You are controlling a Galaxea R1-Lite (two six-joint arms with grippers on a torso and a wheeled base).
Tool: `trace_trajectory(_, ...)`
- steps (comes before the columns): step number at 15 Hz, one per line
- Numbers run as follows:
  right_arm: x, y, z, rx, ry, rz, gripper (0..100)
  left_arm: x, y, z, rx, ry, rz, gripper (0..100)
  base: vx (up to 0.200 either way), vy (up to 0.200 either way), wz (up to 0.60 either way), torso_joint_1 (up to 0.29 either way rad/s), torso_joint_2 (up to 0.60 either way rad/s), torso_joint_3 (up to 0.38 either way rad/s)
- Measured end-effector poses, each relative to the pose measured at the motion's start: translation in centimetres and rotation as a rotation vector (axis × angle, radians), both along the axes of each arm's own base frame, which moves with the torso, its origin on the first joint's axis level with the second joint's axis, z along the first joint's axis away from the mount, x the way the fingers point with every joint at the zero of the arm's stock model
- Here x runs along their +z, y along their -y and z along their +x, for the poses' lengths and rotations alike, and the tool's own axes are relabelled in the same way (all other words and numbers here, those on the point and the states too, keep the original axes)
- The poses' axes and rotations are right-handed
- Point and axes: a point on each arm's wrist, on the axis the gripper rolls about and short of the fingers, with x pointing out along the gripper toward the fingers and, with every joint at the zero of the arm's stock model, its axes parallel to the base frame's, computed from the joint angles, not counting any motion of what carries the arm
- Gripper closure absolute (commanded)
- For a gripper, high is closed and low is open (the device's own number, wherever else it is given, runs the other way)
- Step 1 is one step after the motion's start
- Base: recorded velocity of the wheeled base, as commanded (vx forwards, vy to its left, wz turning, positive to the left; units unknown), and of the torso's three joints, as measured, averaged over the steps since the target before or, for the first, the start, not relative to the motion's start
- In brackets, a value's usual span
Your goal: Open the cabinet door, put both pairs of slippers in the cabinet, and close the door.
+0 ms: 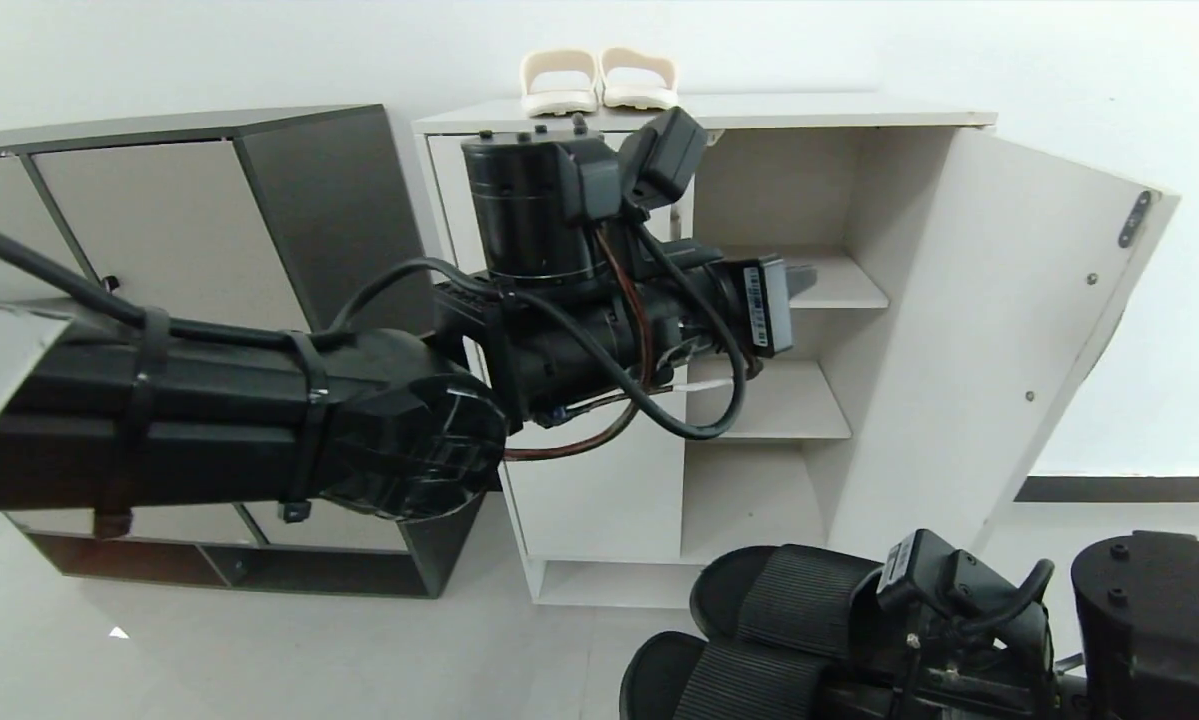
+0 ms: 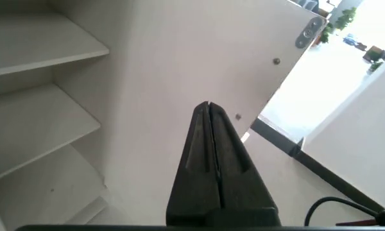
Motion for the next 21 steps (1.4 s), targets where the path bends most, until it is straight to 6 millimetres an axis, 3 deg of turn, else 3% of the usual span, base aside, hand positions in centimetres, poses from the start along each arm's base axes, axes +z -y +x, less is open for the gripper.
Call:
trace_trajectory(4,0.4,-0.1,0.5,-0.019,0.006,0.014,100,1.4,-5.0,-2.0,0.089,0.008,-0.004,100,0.000,0.000,0.00,0.000,0.00,0.000)
trace_trajectory(7,0.8,0.1,1.4,-0.110,0.033,0.014,100,0.5,-11.4,-5.3,0.304,-0.007,0.067,100,0.000,0.000,0.00,0.000,0.00,0.000)
trace_trajectory(10,1.3,-0.2,2.5,-0.230,0.054,0.023,100,-1.9,-18.9,-10.8,0.578,0.015,0.157,100,0.000,0.000,0.00,0.000,0.00,0.000)
trace_trajectory(13,2.1,-1.1,3.9,-0.377,0.064,0.059,100,-4.5,-24.5,-17.4,0.820,0.020,0.202,100,0.000,0.000,0.00,0.000,0.00,0.000)
trace_trajectory(17,2.1,-2.1,5.8,-0.519,0.071,0.068,100,-9.7,-27.7,-25.5,1.100,-0.057,0.278,100,0.000,0.000,0.00,0.000,0.00,0.000)
trace_trajectory(19,1.9,-2.3,6.1,-0.520,0.067,0.061,100,-12.6,-28.0,-28.0,1.222,-0.056,0.273,100,0.000,0.000,0.00,0.000,0.00,0.000)
trace_trajectory(21,1.7,-2.4,6.2,-0.523,0.066,0.058,100,-15.6,-28.0,-29.0,1.288,-0.055,0.275,100,0.000,0.000,0.00,0.000,0.00,0.000)
